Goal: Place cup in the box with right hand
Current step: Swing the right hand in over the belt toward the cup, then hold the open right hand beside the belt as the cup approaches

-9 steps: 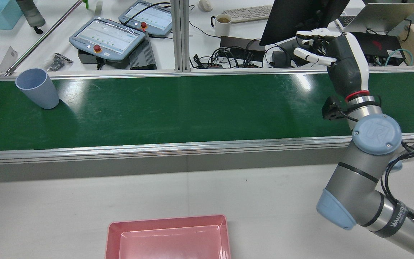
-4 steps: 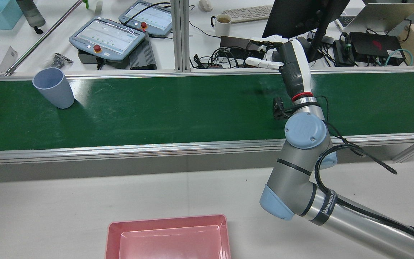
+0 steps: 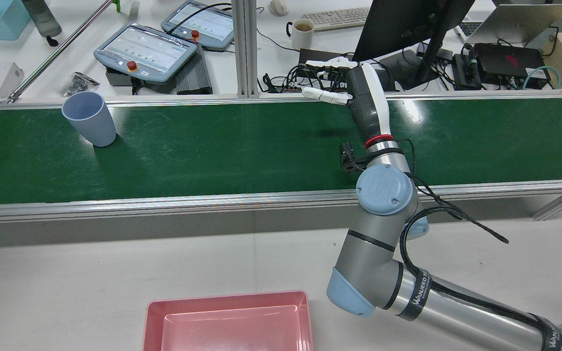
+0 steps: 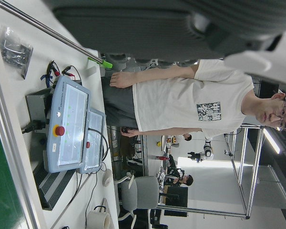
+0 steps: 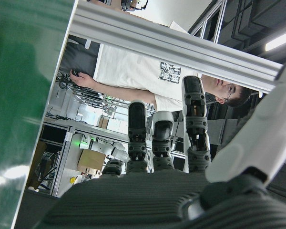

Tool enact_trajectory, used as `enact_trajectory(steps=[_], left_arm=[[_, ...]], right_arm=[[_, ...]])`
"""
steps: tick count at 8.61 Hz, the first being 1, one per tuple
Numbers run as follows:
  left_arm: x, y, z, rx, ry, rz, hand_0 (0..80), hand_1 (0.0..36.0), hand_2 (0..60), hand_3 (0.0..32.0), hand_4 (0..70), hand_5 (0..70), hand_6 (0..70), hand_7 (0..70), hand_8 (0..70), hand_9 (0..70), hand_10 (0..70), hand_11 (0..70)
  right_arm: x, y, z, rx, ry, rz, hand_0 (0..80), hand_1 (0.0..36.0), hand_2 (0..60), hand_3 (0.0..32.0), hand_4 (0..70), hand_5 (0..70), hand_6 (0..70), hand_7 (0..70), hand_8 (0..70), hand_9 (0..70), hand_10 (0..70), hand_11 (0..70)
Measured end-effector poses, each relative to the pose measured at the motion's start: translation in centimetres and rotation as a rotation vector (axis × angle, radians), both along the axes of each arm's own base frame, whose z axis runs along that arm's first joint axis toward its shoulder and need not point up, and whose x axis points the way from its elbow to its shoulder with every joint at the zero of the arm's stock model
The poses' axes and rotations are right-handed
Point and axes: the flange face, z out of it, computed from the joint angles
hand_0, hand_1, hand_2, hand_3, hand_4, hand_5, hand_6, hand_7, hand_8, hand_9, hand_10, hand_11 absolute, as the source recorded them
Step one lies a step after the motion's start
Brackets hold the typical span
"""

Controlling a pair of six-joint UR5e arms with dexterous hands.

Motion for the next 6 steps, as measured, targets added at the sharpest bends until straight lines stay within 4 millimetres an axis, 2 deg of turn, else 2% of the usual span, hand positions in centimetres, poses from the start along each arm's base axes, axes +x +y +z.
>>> enact_trajectory(steps=[1,3,5,6], left_arm=[[0.0,0.0,0.0,-0.001,0.000,0.000,0.0,0.0,0.0,0.0,0.0,0.0,0.0,0.0,0.0,0.0,0.0,0.0],[0.0,0.0,0.1,-0.001,0.000,0.000,0.0,0.0,0.0,0.0,0.0,0.0,0.0,0.0,0.0,0.0,0.0,0.0],[0.0,0.0,0.1,-0.001,0.000,-0.001,0.0,0.0,0.0,0.0,0.0,0.0,0.0,0.0,0.0,0.0,0.0,0.0],[0.0,0.0,0.1,-0.001,0.000,-0.001,0.0,0.0,0.0,0.0,0.0,0.0,0.0,0.0,0.0,0.0,0.0,0.0]], right_arm=[[-1.2,0.8,-0.3,0.000,-0.003,-0.016,39.0,4.2,6.7,0.0,46.2,0.7,29.0,70.0,23.9,46.7,2.1,2.4],[-1.9,1.4,-0.2,-0.003,-0.001,-0.026,37.1,3.0,6.7,0.0,48.0,0.2,28.7,70.0,24.0,47.0,1.5,1.3],[-1.5,1.4,0.5,-0.010,0.010,-0.023,24.1,0.3,7.7,0.0,50.6,0.0,28.5,70.0,24.7,48.0,1.4,0.8],[-1.1,1.2,0.9,-0.013,0.016,-0.021,30.5,2.2,8.5,0.0,44.6,0.1,28.7,70.0,24.7,47.9,1.4,1.1]])
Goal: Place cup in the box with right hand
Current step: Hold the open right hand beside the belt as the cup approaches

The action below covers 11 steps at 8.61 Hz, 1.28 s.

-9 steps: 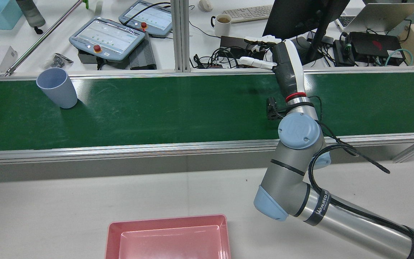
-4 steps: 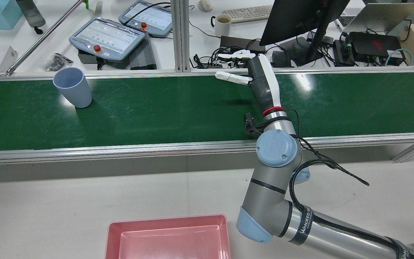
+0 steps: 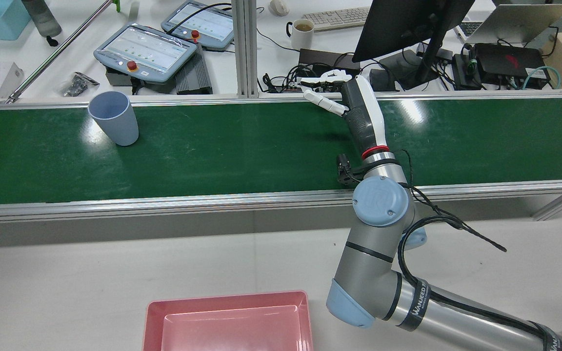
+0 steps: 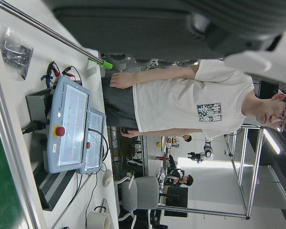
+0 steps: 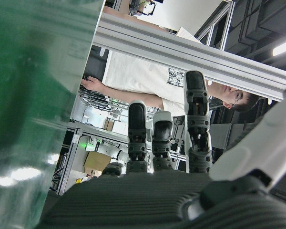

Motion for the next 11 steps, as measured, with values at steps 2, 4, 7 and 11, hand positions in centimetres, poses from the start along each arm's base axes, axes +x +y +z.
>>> enact_trajectory(steps=[2,4,7,11], left_arm=[[0.0,0.0,0.0,0.000,-0.001,0.000,0.0,0.0,0.0,0.0,0.0,0.0,0.0,0.0,0.0,0.0,0.0,0.0],[0.0,0.0,0.0,0.000,0.000,0.001,0.0,0.0,0.0,0.0,0.0,0.0,0.0,0.0,0.0,0.0,0.0,0.0],[0.0,0.0,0.0,0.001,0.000,0.000,0.0,0.0,0.0,0.0,0.0,0.0,0.0,0.0,0.0,0.0,0.0,0.0],[0.0,0.0,0.0,0.000,0.000,0.000,0.0,0.0,0.0,0.0,0.0,0.0,0.0,0.0,0.0,0.0,0.0,0.0]], right_arm=[[0.9,-0.5,0.6,-0.003,0.004,0.005,33.9,3.5,8.8,0.0,36.8,0.6,28.2,70.0,24.3,47.5,0.9,0.7],[1.4,-0.6,1.4,-0.007,-0.008,0.010,31.7,2.8,6.7,0.0,33.4,0.9,28.6,70.0,25.0,48.2,2.4,2.9],[1.5,-0.6,2.1,-0.012,-0.036,0.008,29.7,2.4,7.4,0.0,35.7,0.7,28.6,70.0,24.6,47.8,2.9,3.5],[1.5,-0.5,2.5,-0.017,-0.059,-0.003,33.4,2.7,7.7,0.0,43.0,0.3,28.4,70.0,23.8,46.8,2.0,2.0]])
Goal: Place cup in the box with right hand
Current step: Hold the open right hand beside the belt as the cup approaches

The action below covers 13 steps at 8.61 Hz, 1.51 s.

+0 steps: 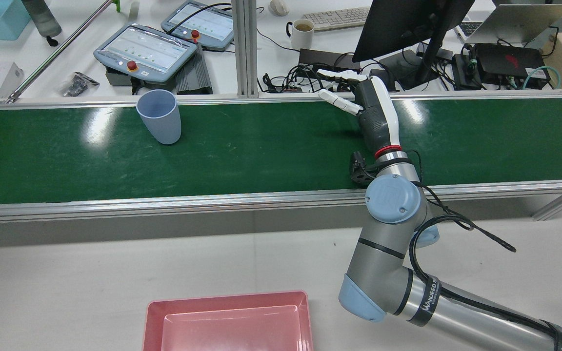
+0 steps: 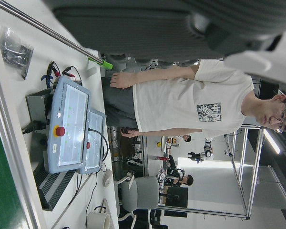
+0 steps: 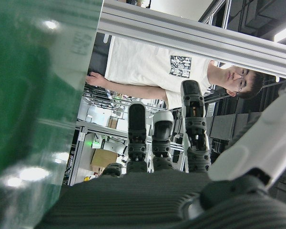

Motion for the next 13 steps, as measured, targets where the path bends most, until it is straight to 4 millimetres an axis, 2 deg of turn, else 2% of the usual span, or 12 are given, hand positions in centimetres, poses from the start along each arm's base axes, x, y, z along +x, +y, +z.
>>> enact_trajectory(steps=[3,5,6,7,8,9,10,13], left_arm=[[0.0,0.0,0.0,0.000,0.000,0.001,0.0,0.0,0.0,0.0,0.0,0.0,0.0,0.0,0.0,0.0,0.0,0.0],[0.0,0.0,0.0,0.000,0.000,0.001,0.0,0.0,0.0,0.0,0.0,0.0,0.0,0.0,0.0,0.0,0.0,0.0],[0.0,0.0,0.0,0.000,-0.001,0.001,0.0,0.0,0.0,0.0,0.0,0.0,0.0,0.0,0.0,0.0,0.0,0.0],[0.0,0.0,0.0,0.000,-0.001,0.001,0.0,0.0,0.0,0.0,0.0,0.0,0.0,0.0,0.0,0.0,0.0,0.0],[0.0,0.0,0.0,0.000,0.000,0.001,0.0,0.0,0.0,0.0,0.0,0.0,0.0,0.0,0.0,0.0,0.0,0.0],[0.0,0.0,0.0,0.000,0.000,0.001,0.0,0.0,0.0,0.0,0.0,0.0,0.0,0.0,0.0,0.0,0.0,0.0],[0.0,0.0,0.0,0.000,0.000,0.001,0.0,0.0,0.0,0.0,0.0,0.0,0.0,0.0,0.0,0.0,0.0,0.0],[0.0,0.0,0.0,0.000,0.000,0.001,0.0,0.0,0.0,0.0,0.0,0.0,0.0,0.0,0.0,0.0,0.0,0.0]], right_arm=[[-0.1,0.1,0.1,-0.002,0.003,-0.005,35.2,2.6,8.0,0.0,50.3,0.2,28.8,70.0,24.4,47.5,3.5,4.2],[-0.1,0.3,0.5,-0.007,0.009,-0.007,31.5,2.5,8.9,0.0,44.3,0.3,28.6,70.0,24.7,47.9,3.1,3.6],[-0.2,0.3,0.8,-0.008,0.016,-0.019,36.5,5.4,13.1,0.0,36.5,1.3,28.5,70.0,24.9,48.1,2.9,3.6],[-0.4,0.4,1.1,-0.009,0.022,-0.034,47.4,14.5,14.5,0.0,30.0,4.3,29.4,70.0,25.4,48.1,3.4,5.5],[-0.5,0.4,1.2,-0.009,0.028,-0.050,53.0,20.9,13.4,0.0,25.9,6.6,30.1,70.0,25.8,48.2,3.8,6.7],[-0.6,0.4,1.4,-0.009,0.033,-0.064,55.0,23.0,13.6,0.0,24.4,7.2,30.0,70.0,25.6,47.9,3.8,6.9],[-0.5,0.4,1.3,-0.009,0.038,-0.074,55.8,23.8,13.2,0.0,23.3,7.5,29.7,70.0,25.4,47.7,3.4,6.5],[0.0,0.2,1.0,-0.010,0.042,-0.077,52.7,20.7,13.3,0.0,25.4,6.3,29.6,70.0,25.1,47.5,2.5,4.9]])
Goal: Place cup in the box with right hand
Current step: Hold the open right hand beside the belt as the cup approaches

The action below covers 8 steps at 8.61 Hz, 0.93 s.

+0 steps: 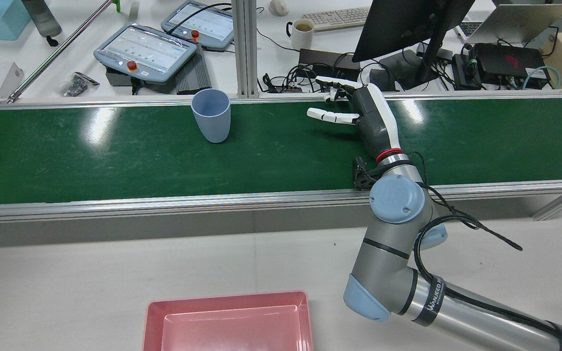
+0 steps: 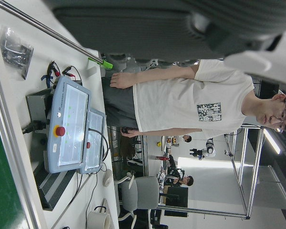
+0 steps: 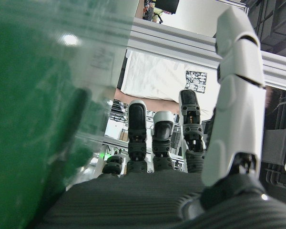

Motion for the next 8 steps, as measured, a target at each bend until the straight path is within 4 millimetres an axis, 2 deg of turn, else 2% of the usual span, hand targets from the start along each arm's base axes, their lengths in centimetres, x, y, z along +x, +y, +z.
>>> enact_trajectory(steps=[2,3,4,6,8], left_arm=[[0.00,0.00,0.00,0.000,0.000,0.000,0.0,0.0,0.0,0.0,0.0,0.0,0.0,0.0,0.0,0.0,0.0,0.0],[0.00,0.00,0.00,0.000,0.000,0.000,0.0,0.0,0.0,0.0,0.0,0.0,0.0,0.0,0.0,0.0,0.0,0.0],[0.00,0.00,0.00,0.000,0.000,0.000,0.0,0.0,0.0,0.0,0.0,0.0,0.0,0.0,0.0,0.0,0.0,0.0],[0.00,0.00,0.00,0.000,0.000,0.000,0.0,0.0,0.0,0.0,0.0,0.0,0.0,0.0,0.0,0.0,0.0,0.0],[0.00,0.00,0.00,0.000,0.000,0.000,0.0,0.0,0.0,0.0,0.0,0.0,0.0,0.0,0.0,0.0,0.0,0.0]], right_arm=[[0.03,0.05,-0.45,-0.002,0.008,-0.012,49.8,17.9,13.4,0.0,23.4,5.4,28.6,70.0,24.3,46.8,1.6,3.3],[0.18,0.19,-0.73,-0.007,0.016,-0.018,47.9,15.4,13.4,0.0,22.2,4.6,27.7,70.0,23.9,46.7,0.9,2.0],[0.24,0.34,-0.88,-0.011,0.025,-0.030,47.9,15.8,14.3,0.0,20.2,4.7,27.1,70.0,23.5,46.4,0.6,1.7],[0.19,0.55,-0.94,-0.018,0.042,-0.058,50.0,19.5,16.1,0.0,15.7,5.9,25.7,70.0,23.1,46.2,0.3,1.7],[0.20,0.73,-1.02,-0.023,0.054,-0.079,50.9,20.5,16.6,0.0,15.1,6.2,25.2,70.0,23.1,46.2,0.1,1.6]])
